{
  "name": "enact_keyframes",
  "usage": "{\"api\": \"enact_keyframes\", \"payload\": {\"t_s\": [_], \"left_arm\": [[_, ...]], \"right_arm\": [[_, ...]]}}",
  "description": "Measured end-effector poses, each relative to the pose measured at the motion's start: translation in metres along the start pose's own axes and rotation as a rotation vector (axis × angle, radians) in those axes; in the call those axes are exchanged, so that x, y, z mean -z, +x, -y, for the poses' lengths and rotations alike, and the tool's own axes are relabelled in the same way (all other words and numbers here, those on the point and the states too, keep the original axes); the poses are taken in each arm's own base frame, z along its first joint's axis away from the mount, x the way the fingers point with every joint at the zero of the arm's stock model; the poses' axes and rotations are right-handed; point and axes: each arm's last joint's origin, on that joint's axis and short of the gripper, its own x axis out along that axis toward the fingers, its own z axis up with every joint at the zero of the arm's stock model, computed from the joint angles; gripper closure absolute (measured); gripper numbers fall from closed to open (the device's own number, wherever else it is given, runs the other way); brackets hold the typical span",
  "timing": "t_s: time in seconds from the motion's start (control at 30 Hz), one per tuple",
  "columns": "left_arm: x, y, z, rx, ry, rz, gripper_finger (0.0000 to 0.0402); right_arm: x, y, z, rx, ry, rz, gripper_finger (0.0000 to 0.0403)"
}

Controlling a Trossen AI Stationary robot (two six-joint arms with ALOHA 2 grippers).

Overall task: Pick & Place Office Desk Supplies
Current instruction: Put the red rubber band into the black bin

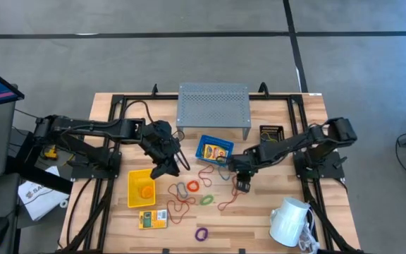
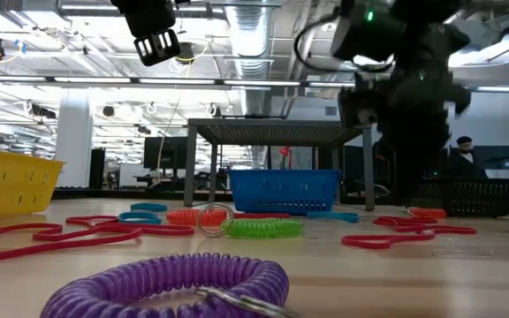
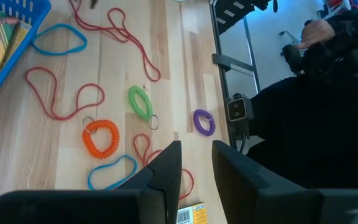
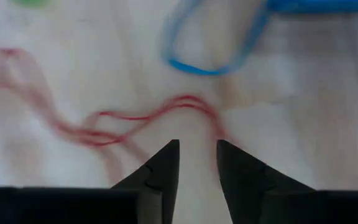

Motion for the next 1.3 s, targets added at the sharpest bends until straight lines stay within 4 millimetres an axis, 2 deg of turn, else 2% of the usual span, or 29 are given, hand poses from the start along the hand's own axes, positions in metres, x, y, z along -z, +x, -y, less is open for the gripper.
{"api": "enact_keyframes", "payload": {"t_s": [0.2,0.57,0.7,0.87,1.3], "left_arm": [[0.001,0.000,0.000,-0.002,-0.005,-0.006,0.0316],[0.001,0.000,-0.001,-0.017,-0.007,-0.003,0.0316],[0.001,0.000,-0.001,-0.020,-0.007,-0.002,0.0316],[0.001,0.000,-0.001,-0.020,-0.007,-0.002,0.0316],[0.000,0.000,-0.001,-0.035,-0.005,0.003,0.0316]], "right_arm": [[-0.001,0.014,0.003,0.028,0.008,-0.032,0.0283],[-0.002,0.016,0.006,0.118,-0.002,0.002,0.0286],[-0.003,0.018,0.006,0.130,-0.002,0.002,0.0316],[-0.002,0.018,0.005,0.116,-0.006,-0.003,0.0390],[-0.001,0.017,0.004,0.094,0.033,-0.010,0.0401]]}}
